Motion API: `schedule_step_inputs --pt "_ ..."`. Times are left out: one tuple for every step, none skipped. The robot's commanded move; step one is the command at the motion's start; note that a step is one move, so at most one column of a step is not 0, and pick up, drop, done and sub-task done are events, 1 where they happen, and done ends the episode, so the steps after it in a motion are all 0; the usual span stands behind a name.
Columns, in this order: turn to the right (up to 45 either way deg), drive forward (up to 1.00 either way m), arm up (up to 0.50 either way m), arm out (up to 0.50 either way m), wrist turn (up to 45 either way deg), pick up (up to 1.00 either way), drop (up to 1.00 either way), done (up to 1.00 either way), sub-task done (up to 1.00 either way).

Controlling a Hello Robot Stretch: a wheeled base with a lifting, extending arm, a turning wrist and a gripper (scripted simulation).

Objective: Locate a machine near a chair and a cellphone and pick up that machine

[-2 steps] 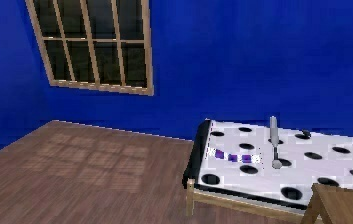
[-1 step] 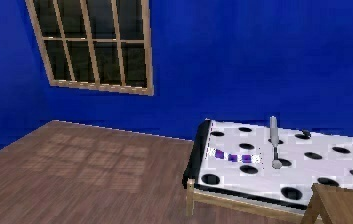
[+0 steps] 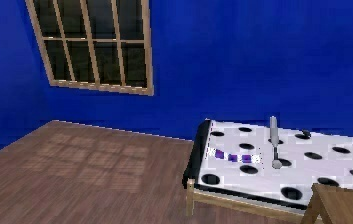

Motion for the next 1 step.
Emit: schedule_step_inputs --pt "0.0 0.0 0.0 0.0 45.0 0.0 0.0 0.0 0.0"
